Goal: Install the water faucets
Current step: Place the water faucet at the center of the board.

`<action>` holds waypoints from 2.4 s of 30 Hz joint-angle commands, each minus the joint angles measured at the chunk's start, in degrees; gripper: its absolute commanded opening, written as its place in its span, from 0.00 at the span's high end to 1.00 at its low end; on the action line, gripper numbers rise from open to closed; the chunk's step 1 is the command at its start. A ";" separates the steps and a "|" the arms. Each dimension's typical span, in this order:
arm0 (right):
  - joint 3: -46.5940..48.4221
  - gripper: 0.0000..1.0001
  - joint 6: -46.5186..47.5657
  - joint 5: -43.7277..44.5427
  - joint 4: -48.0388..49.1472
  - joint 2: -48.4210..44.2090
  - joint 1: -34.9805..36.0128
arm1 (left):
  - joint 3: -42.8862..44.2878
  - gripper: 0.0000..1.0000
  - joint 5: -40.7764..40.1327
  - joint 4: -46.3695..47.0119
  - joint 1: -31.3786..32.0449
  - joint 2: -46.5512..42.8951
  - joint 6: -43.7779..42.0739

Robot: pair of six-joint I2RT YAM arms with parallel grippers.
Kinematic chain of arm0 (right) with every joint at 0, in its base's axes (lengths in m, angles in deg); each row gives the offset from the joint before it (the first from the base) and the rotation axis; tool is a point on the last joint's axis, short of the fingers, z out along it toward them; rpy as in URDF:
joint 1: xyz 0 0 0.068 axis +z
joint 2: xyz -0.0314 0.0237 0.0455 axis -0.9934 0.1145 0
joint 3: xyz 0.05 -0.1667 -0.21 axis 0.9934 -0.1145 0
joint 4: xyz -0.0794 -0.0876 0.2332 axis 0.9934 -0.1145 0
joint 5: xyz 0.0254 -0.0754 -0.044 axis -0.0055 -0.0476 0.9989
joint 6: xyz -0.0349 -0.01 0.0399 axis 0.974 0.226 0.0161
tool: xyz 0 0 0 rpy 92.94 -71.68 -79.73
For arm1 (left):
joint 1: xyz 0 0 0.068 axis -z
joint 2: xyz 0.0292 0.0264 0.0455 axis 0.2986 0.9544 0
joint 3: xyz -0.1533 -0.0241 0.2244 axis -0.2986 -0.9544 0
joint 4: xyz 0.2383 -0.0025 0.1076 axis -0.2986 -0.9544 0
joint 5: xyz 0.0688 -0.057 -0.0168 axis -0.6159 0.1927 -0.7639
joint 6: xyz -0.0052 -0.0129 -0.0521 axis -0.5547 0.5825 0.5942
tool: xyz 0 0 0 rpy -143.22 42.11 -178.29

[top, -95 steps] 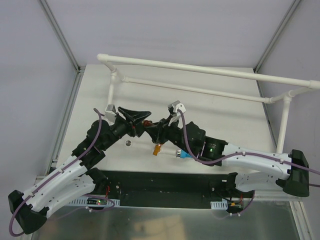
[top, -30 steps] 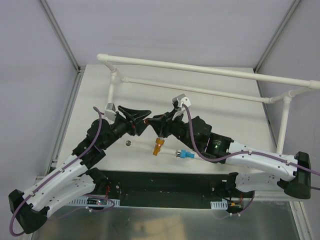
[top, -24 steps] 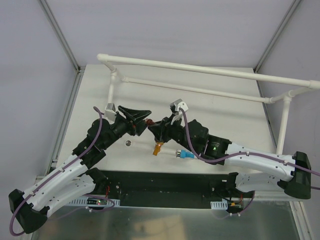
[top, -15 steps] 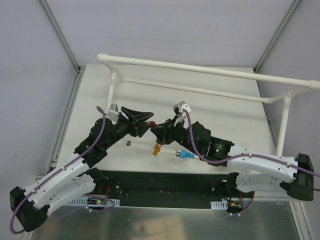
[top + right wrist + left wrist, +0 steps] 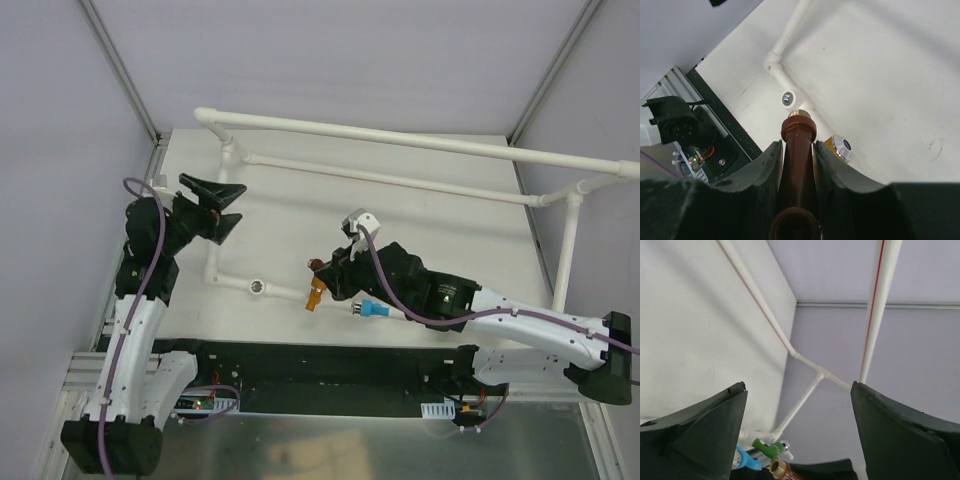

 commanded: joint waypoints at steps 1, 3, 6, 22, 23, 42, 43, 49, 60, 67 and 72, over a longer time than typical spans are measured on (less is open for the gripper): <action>10.37 1.00 4.34 -4.18 -9.40 1.35 0.21 | 8.75 0.09 23.99 -7.47 -12.64 10.07 -19.00; 14.76 1.00 5.74 -6.29 -14.15 4.07 0.21 | 13.40 0.06 24.89 -11.33 -14.75 15.52 -26.21; 21.70 1.00 10.12 -10.94 -20.92 8.81 0.29 | 17.19 0.05 20.43 -15.21 -15.73 19.93 -36.32; 48.60 1.00 52.04 -5.44 -43.78 42.03 9.52 | 16.76 0.01 -4.19 -16.09 -15.82 23.54 -67.55; 49.75 1.00 54.59 -2.89 -44.40 44.23 10.05 | 17.37 0.01 -4.55 -16.09 -15.90 24.16 -68.43; 67.34 1.00 71.84 5.66 -52.23 65.78 10.67 | 16.06 0.01 2.47 -9.42 -19.86 32.07 -73.18; 67.60 1.00 71.93 5.57 -52.23 65.96 10.67 | 15.71 0.01 2.91 -9.15 -19.86 32.42 -73.10; 68.57 1.00 70.88 5.13 -52.23 66.22 10.23 | 14.13 0.06 0.65 -8.62 -19.86 34.18 -72.66; 63.39 1.00 69.47 4.95 -51.26 62.45 9.61 | 14.74 0.11 8.09 -6.95 -19.68 44.71 -71.52; 60.58 1.00 69.03 5.04 -49.51 60.33 9.35 | 15.71 0.12 9.51 -6.78 -12.23 47.19 -70.02; 58.91 1.00 68.32 5.48 -49.42 59.11 9.17 | 16.32 0.12 11.61 -5.90 -7.12 48.24 -68.35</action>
